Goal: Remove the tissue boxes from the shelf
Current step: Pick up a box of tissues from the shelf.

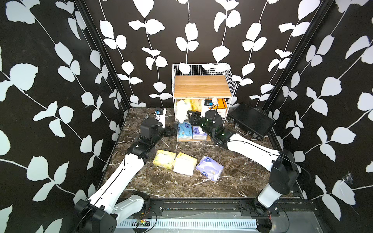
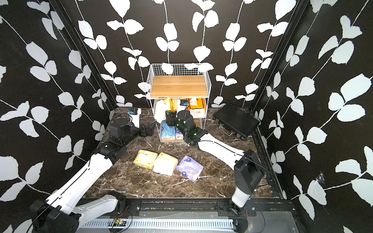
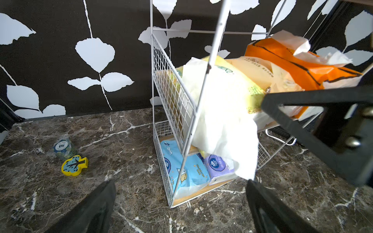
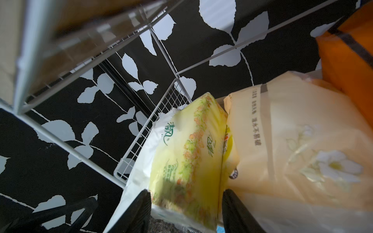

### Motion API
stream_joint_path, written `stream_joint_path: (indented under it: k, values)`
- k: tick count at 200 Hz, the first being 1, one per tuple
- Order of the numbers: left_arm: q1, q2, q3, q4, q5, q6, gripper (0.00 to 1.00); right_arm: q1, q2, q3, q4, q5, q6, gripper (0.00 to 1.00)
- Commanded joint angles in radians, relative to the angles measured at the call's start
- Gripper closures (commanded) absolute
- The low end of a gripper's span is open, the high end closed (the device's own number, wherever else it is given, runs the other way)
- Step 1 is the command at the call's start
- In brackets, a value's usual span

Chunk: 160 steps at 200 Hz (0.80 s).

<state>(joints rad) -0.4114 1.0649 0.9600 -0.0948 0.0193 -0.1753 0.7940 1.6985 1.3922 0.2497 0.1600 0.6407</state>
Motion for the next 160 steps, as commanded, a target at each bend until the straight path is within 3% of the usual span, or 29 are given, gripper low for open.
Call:
stream_joint_path:
  k: [1,48,89,160]
  values:
    - [0.002,-0.043,-0.007,0.034,0.02,-0.003,0.01,0.0,0.034,0.058,0.004,0.001,-0.013,0.43]
    - [0.003,-0.033,0.004,0.03,0.054,-0.013,0.01,0.001,0.065,0.075,0.001,-0.005,-0.018,0.43]
    - [0.005,-0.03,0.017,0.012,0.048,-0.004,0.01,0.001,0.092,0.091,0.003,-0.018,-0.012,0.51]
    - [0.011,-0.03,0.021,0.007,0.05,-0.003,0.01,0.001,0.073,0.088,0.004,-0.016,-0.02,0.87]
